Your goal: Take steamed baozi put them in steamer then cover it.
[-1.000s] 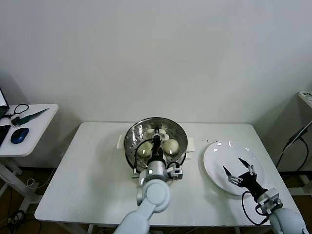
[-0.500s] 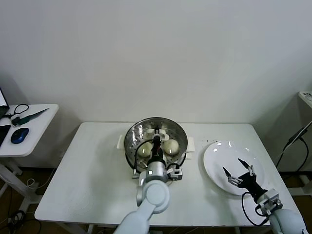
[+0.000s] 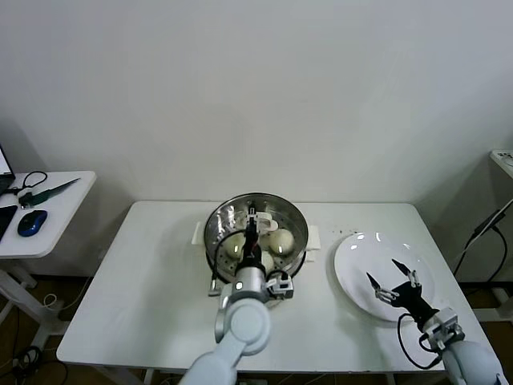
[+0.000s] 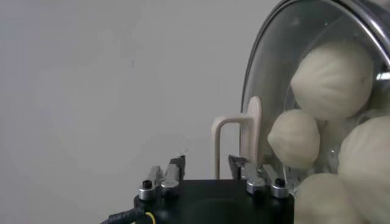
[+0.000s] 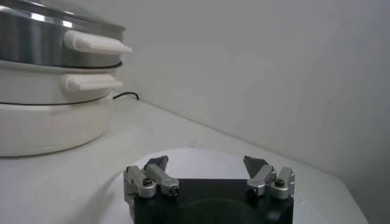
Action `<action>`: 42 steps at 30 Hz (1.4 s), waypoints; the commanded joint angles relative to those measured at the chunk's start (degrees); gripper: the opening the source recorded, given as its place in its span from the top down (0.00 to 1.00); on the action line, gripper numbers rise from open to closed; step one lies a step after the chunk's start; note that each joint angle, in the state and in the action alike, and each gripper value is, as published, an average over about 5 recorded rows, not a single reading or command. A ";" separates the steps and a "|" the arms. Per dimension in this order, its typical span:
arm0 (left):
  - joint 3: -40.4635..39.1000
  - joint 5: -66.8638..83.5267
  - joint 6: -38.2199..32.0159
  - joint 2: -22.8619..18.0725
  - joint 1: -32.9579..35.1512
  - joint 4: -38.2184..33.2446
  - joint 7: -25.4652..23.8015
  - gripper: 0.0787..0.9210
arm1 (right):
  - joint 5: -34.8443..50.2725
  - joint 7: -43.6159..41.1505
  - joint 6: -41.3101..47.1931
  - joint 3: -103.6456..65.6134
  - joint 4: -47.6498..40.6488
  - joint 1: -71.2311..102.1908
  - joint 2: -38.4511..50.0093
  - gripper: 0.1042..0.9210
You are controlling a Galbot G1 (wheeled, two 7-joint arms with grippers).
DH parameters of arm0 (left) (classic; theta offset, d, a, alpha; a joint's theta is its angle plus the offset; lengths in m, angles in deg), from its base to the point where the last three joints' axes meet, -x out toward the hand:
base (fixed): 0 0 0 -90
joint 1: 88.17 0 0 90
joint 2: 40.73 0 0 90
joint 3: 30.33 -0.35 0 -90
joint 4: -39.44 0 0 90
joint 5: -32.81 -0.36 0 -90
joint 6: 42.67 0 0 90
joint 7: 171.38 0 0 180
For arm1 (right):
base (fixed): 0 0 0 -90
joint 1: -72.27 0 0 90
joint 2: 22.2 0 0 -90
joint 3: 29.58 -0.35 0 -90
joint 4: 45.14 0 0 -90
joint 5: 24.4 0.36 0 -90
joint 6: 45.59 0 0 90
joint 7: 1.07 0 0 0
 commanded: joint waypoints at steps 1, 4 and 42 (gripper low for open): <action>-0.66 2.93 0.71 4.80 3.57 -10.88 -1.77 0.47 | -2.51 1.26 4.59 0.30 0.43 -0.66 0.12 0.12; -1.01 4.01 0.45 6.33 5.68 -13.97 -1.28 0.37 | -1.73 1.84 5.73 0.53 0.84 -1.25 -0.24 0.12; 52.81 98.86 -43.86 4.51 36.64 -7.09 24.88 0.12 | 1.76 4.90 3.88 1.03 7.44 1.30 -5.48 0.12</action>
